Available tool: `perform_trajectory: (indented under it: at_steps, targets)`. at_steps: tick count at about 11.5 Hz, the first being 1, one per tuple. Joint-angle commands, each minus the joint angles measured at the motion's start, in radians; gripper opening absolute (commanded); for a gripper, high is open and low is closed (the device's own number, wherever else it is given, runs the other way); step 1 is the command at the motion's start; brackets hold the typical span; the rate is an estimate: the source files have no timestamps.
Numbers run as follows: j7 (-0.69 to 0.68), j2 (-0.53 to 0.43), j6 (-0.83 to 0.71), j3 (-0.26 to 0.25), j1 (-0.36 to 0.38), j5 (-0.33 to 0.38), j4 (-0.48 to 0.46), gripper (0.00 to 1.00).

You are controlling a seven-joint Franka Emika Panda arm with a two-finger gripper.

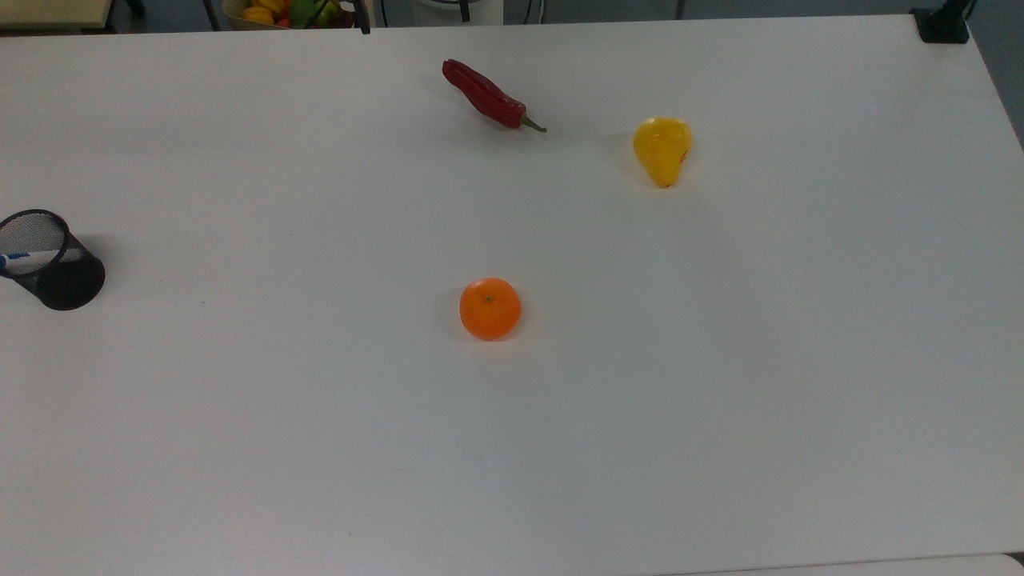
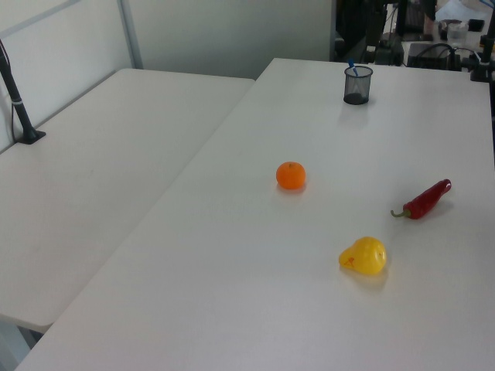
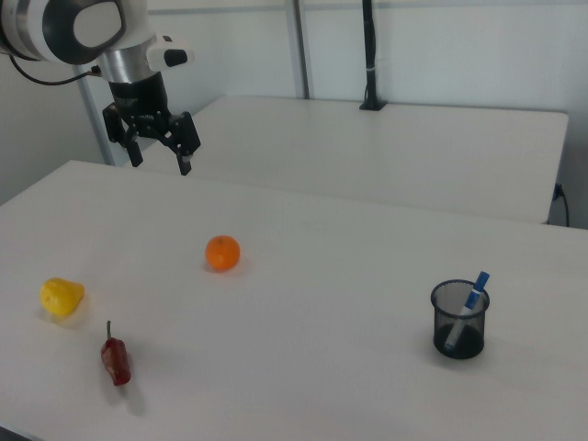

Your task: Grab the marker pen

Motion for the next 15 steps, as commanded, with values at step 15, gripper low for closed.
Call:
perform_trajectory:
  at_steps: [15]
  targets:
    - [-0.014, 0.14, 0.486, -0.175, -0.095, -0.094, -0.027, 1.0]
